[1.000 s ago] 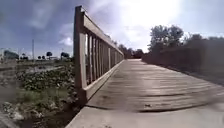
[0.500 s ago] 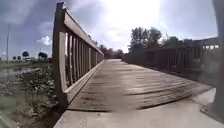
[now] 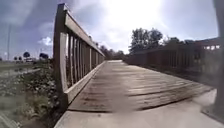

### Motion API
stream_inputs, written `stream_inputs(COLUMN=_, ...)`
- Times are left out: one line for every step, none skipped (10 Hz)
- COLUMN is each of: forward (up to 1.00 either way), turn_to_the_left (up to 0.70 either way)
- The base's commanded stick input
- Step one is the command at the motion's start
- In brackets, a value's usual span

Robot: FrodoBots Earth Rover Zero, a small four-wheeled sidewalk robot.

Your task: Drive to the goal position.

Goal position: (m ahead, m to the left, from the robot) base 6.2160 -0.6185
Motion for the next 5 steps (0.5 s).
stream_inputs(forward=0.85, turn_to_the_left=0.0)
stream_inputs(forward=0.85, turn_to_the_left=0.0)
stream_inputs(forward=0.85, turn_to_the_left=0.0)
stream_inputs(forward=0.85, turn_to_the_left=0.0)
stream_inputs(forward=0.85, turn_to_the_left=0.0)
